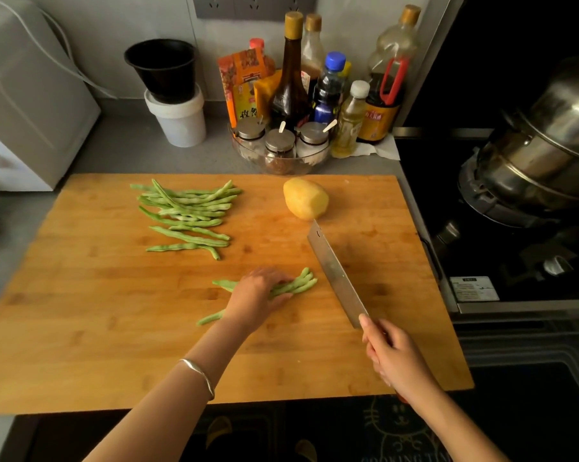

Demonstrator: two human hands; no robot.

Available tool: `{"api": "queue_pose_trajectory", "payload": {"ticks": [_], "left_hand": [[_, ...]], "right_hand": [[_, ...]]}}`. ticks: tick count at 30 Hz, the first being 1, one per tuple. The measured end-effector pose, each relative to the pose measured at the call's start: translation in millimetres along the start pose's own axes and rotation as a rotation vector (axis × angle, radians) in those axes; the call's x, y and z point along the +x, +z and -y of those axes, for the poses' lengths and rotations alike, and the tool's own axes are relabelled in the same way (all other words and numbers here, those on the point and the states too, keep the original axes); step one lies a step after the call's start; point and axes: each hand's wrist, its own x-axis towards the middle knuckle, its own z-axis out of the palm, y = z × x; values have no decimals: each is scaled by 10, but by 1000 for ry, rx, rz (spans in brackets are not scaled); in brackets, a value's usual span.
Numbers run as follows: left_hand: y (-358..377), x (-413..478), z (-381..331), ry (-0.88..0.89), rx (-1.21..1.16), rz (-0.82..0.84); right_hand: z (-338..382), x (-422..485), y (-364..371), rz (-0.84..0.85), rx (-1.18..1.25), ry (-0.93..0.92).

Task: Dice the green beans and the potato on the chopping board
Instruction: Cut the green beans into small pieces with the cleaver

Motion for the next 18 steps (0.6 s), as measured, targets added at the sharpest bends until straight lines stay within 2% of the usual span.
{"api": "queue_pose_trajectory", "payload": {"ticks": [7,13,15,18], "left_hand": [[-184,86,83,43,-175,51],[-264,113,63,97,-81,227],[-329,129,65,161,-54,162],[-406,235,94,299,96,-48]], "right_hand": [[-10,-13,-54,-9,13,-13],[-4,8,-80,-16,33,-15],[0,14,-86,-15,30,-19],[1,24,-83,-21,30,-33]]}}
